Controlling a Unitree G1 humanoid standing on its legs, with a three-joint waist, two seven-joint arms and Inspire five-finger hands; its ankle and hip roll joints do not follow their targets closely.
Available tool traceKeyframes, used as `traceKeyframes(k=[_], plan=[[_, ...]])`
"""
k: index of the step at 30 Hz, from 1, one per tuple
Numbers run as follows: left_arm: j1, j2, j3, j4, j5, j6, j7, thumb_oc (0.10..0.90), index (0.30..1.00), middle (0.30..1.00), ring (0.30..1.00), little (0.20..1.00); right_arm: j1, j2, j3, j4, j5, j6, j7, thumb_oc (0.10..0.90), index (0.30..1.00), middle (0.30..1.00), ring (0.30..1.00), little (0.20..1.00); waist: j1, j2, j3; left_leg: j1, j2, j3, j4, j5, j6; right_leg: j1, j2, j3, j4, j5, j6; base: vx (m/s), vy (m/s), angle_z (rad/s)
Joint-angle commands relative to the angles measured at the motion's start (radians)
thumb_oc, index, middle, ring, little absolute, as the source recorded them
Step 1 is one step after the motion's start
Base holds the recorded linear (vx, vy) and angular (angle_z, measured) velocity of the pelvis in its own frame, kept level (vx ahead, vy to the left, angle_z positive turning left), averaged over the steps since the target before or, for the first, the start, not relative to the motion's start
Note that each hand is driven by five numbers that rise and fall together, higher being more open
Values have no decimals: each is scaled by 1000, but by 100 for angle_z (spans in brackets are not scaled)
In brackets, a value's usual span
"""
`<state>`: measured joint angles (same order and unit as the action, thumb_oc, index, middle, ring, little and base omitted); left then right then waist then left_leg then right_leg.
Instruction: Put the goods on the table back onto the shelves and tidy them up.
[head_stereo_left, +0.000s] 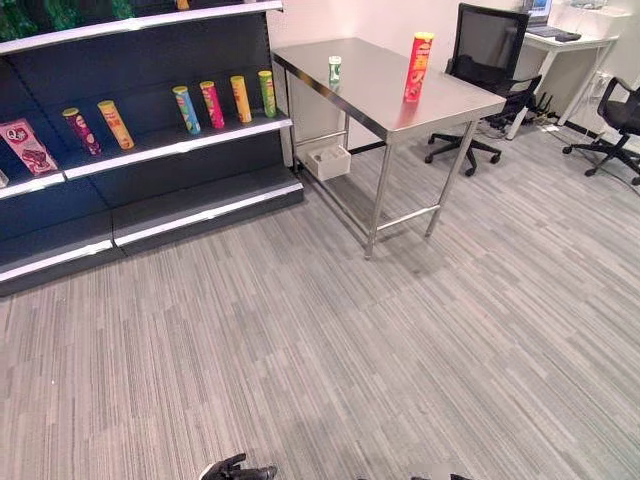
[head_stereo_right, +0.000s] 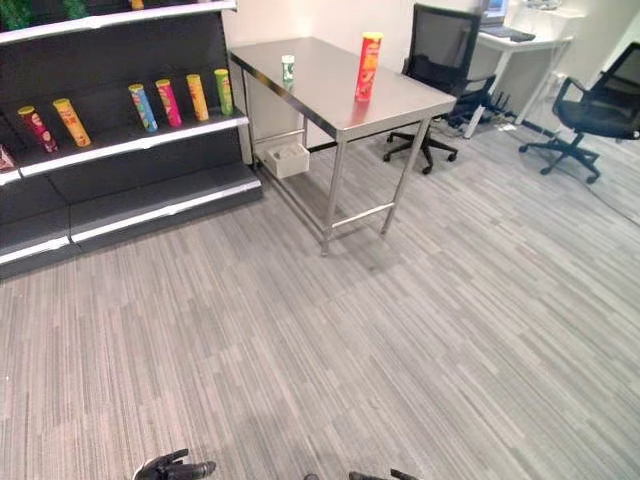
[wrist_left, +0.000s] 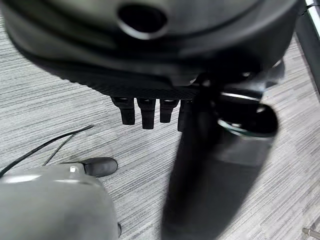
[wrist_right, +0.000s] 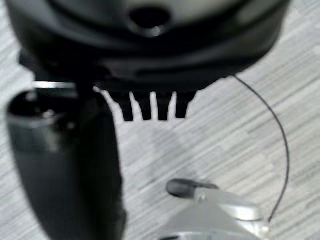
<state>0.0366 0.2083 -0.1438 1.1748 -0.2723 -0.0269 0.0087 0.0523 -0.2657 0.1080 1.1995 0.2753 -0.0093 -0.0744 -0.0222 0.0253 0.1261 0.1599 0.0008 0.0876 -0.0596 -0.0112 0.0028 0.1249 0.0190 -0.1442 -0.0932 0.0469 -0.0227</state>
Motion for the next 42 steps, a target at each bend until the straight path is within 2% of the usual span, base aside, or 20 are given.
traceKeyframes(k=[1,12,16,17,19,21,23,24,25,27,29,32,34,35,36,37,38,40,41,42], plan=[[-50,25,9,-3,5,-40,-1,800,900,900,900,900,-41,-29,-10,-30,25,-35,-21,800,900,900,900,900,-7,-35,10,-1,45,-40,-28,-21,-63,8,-84,31,6,-36,138,13,-23,-3],[-54,35,15,6,-8,-30,-6,800,900,900,900,900,-50,-43,15,-49,7,-27,-11,800,900,900,900,900,0,-45,38,-17,72,-45,-1,-12,-75,-1,-60,32,6,-43,120,14,-72,-2],[-61,39,13,-3,-25,-30,-3,800,900,900,900,900,-55,-50,20,-68,19,-33,-13,800,900,900,900,900,2,-58,75,-103,75,-58,134,-33,-85,-16,-55,30,17,-49,102,-58,-117,5],[-63,42,16,-8,-42,-29,-2,800,900,900,900,900,-53,-55,23,-85,28,-40,-14,800,900,900,900,900,9,-70,106,-176,64,-75,261,-25,-93,-19,-49,32,30,-60,83,-70,-173,7],[-65,38,18,-19,-57,-29,3,800,900,900,900,900,-51,-68,25,-113,32,-42,-18,800,900,900,900,900,16,-78,147,-317,55,-116,495,48,-84,-12,-42,25,47,-75,56,-17,-215,36],[-66,34,18,-12,-60,-27,8,800,900,900,900,900,-56,-73,28,-112,33,-38,-21,800,900,900,900,900,19,-80,157,-359,47,-122,538,72,-76,-6,-39,20,52,-82,48,108,-101,54],[-65,25,21,-1,-66,-27,7,800,900,900,900,900,-67,-78,24,-115,41,-36,-25,800,900,900,900,900,36,-79,145,-435,25,-86,421,47,-59,18,-36,20,30,-103,60,289,-27,8],[-61,21,20,3,-60,-28,7,800,900,900,900,900,-71,-80,25,-125,45,-38,-28,800,900,900,900,900,46,-74,139,-456,33,-68,343,83,-63,33,-30,22,16,-111,67,218,22,4],[-61,21,19,3,-60,-28,7,800,900,900,900,900,-70,-80,25,-125,45,-38,-28,800,900,900,900,900,47,-76,140,-450,31,-66,336,85,-63,36,-33,23,15,-112,67,222,43,5],[-52,19,20,-2,-59,-31,7,800,900,900,900,900,-76,-87,32,-145,42,-45,-34,800,900,900,900,900,70,-52,129,-485,51,-35,152,168,-78,65,-12,33,6,-140,73,319,53,-22],[-45,19,25,-4,-54,-32,9,800,900,900,900,900,-81,-89,36,-158,34,-46,-43,800,900,900,900,900,94,-47,122,-521,55,-6,25,209,-93,105,-11,55,6,-171,80,387,52,-1],[-22,21,53,22,-41,-29,6,800,900,900,900,900,-85,-79,45,-166,19,-44,-31,800,900,900,900,900,121,-44,84,-511,57,36,-27,228,-97,161,-21,104,6,-207,94,473,143,-31],[-10,22,62,31,-27,-30,4,800,900,900,900,900,-76,-70,47,-172,-5,-41,-22,800,900,900,900,900,126,-38,55,-480,52,28,-18,278,-92,196,-38,125,6,-222,100,601,260,-112],[-4,29,72,32,-22,-31,7,800,900,900,900,900,-71,-59,50,-166,-26,-35,-14,800,900,900,900,900,133,-58,29,-443,33,40,-13,264,-71,201,-86,136,39,-217,125,755,370,-90],[-7,37,69,26,-14,-32,9,800,900,900,900,900,-69,-50,49,-149,-41,-29,-5,800,900,900,900,900,129,-78,11,-403,4,50,-7,232,-48,180,-135,139,127,-169,163,587,293,-48],[-7,37,69,26,-14,-32,9,800,900,900,900,900,-69,-50,49,-149,-41,-29,-5,800,900,900,900,900,131,-76,9,-405,8,51,-7,232,-49,177,-132,142,126,-166,162,478,277,-54],[-19,45,60,7,-11,-28,2,800,900,900,900,900,-72,-49,49,-132,-54,-25,2,800,900,900,900,900,127,-82,12,-360,-22,56,-1,192,-16,110,-170,150,303,-52,195,275,218,-49],[-37,54,49,-9,-5,-26,5,800,900,900,900,900,-78,-50,40,-122,-43,-23,0,800,900,900,900,900,108,-77,38,-314,-49,50,7,154,16,25,-185,161,508,98,193,250,223,-16],[-37,54,49,-9,-5,-26,5,800,900,900,900,900,-79,-51,40,-122,-43,-23,0,800,900,900,900,900,111,-74,36,-317,-45,51,8,154,15,22,-181,164,506,101,192,405,364,43],[-65,71,28,-28,6,-26,10,800,900,900,900,900,-80,-41,22,-111,-22,-26,-12,800,900,900,900,900,61,-20,80,-188,-40,40,-17,81,46,-175,-214,90,736,105,161,325,287,33]])
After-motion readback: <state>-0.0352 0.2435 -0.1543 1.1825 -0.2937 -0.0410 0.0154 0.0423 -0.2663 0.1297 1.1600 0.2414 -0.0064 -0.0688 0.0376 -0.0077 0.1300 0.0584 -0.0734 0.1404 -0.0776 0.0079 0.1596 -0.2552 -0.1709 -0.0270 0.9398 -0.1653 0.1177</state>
